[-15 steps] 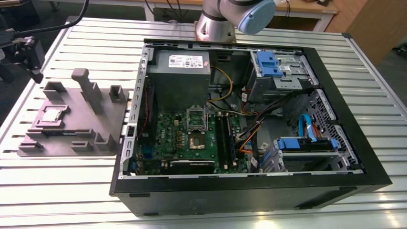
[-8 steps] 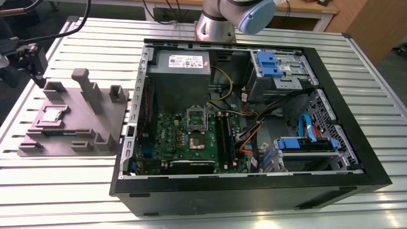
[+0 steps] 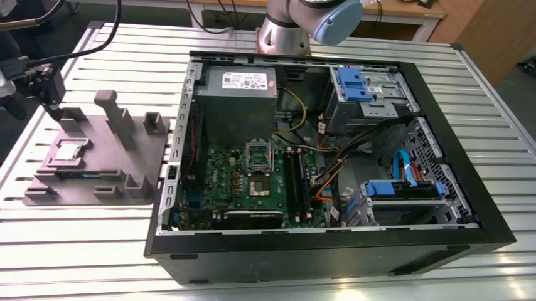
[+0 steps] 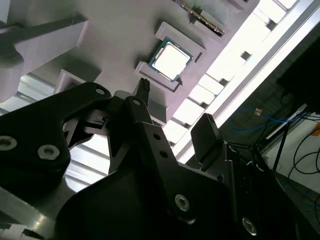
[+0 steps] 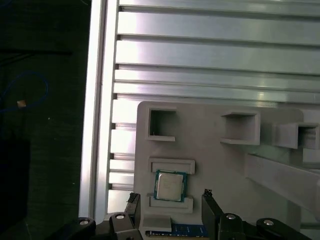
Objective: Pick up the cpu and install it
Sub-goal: 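Pick up the cpu and move it towards the insertion slot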
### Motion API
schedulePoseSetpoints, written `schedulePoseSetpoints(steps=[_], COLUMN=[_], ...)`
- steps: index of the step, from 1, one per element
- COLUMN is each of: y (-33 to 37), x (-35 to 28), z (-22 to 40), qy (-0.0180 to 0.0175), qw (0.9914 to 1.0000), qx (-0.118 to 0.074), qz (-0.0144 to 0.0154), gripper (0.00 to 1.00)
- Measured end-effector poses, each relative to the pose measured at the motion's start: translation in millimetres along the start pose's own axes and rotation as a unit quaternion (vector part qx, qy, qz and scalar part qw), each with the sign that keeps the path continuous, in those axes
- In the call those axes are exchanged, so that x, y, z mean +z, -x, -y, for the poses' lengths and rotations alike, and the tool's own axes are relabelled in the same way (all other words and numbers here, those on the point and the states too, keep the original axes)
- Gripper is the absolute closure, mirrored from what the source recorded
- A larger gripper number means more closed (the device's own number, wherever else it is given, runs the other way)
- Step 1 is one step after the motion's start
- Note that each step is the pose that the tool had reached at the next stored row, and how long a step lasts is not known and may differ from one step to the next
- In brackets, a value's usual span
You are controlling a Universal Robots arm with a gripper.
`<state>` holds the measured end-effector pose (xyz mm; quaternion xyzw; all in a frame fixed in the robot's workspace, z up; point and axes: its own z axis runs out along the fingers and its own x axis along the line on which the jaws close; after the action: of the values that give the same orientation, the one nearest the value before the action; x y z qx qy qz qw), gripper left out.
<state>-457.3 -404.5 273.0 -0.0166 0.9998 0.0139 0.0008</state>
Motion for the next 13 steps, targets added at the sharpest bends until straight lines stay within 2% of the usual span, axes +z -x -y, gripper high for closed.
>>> schedulePoseSetpoints(steps=[1, 2, 7, 11, 13], y=[0.0, 0.0, 0.0, -0.1, -0.1], x=[0.6, 1.6, 8.1, 15.0, 17.9], z=[0.1, 0.2, 0.3, 0.5, 0.5], qy=[-0.0031, -0.0040, -0.0041, -0.0040, -0.0026], qw=[1.00000, 0.99999, 0.99998, 0.99996, 0.99997], qx=[0.000, 0.000, 0.005, 0.007, 0.007], qz=[-0.0001, 0.0000, 0.0002, 0.0016, 0.0020], gripper=[0.40, 0.40, 0.40, 0.40, 0.40])
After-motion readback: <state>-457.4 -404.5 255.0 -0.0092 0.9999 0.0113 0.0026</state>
